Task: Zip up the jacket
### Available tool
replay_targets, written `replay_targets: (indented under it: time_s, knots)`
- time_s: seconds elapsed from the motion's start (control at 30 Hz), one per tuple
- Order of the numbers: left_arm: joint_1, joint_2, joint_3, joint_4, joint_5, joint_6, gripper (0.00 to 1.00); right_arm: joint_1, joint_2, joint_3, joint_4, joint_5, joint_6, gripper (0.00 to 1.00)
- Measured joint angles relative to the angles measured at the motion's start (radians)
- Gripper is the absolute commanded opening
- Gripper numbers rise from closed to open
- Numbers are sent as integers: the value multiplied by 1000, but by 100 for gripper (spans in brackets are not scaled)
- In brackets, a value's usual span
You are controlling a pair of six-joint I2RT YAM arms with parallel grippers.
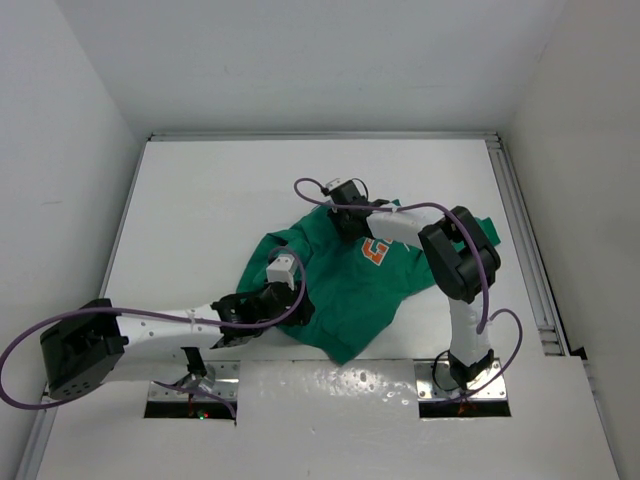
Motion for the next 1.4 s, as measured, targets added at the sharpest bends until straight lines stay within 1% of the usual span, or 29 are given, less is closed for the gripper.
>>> replay_targets:
  time_s: [0.13, 0.23, 0.27, 0.37, 0.4, 0.47, 0.53, 0.6, 0.63, 0.7, 0.77, 0.8, 0.83, 0.87, 0.93, 0.97, 1.03, 1.07, 1.23, 1.3, 1.4]
  knots:
    - [0, 0, -14, 13, 1, -3, 46, 0, 0, -2, 6, 22, 0, 28]
    - [0, 0, -19, 15, 0, -4, 45, 0, 0, -11, 23, 41, 2, 24]
    - [0, 0, -21, 14, 0, -4, 45, 0, 0, -13, 27, 45, 2, 21]
    - [0, 0, -23, 14, 0, -4, 45, 0, -1, -15, 31, 57, 0, 18]
    - [0, 0, -24, 15, 0, -4, 44, 0, -1, -15, 30, 61, 0, 16]
    - [0, 0, -27, 19, 1, -7, 38, 0, -1, -15, 26, 66, 1, 11]
    - [0, 0, -30, 22, 2, -8, 37, 0, -1, -19, 32, 72, 2, 8]
    - [0, 0, -32, 21, 4, -8, 37, 0, -1, -26, 42, 76, 3, 4]
    - [0, 0, -33, 21, 4, -8, 40, 1, -2, -27, 45, 82, 5, 0]
    - [0, 0, -33, 21, 5, -8, 44, 3, -7, -33, 54, 97, 9, 0]
    - [0, 0, -33, 20, 4, -7, 45, 3, -19, -42, 64, 113, 9, 0]
    - [0, 0, -33, 19, 4, -8, 44, 3, -26, -45, 65, 124, 9, 0]
    - [0, 0, -33, 19, 4, -8, 40, 2, -35, -47, 66, 134, 9, 0]
    - [0, 0, -34, 19, 5, -8, 28, 2, -44, -52, 70, 144, 9, 0]
    - [0, 1, -34, 21, 6, -6, 18, 2, -69, -71, 83, 163, 9, 0]
    - [0, 3, -34, 22, 9, -4, 10, 2, -82, -82, 88, 171, 10, 0]
    - [0, 18, -34, 31, 16, -4, 2, 2, -101, -92, 96, 186, 10, 0]
    - [0, 27, -34, 34, 20, -3, 0, 2, -108, -94, 101, 196, 10, 0]
    - [0, 54, -34, 38, 26, 1, 0, -3, -119, -95, 128, 248, 8, 0]
    - [0, 34, -35, 31, 24, 1, 0, -10, -119, -95, 129, 262, 5, 0]
    - [0, -37, -39, 5, 3, 0, 0, -29, -111, -89, 134, 279, 0, 0]
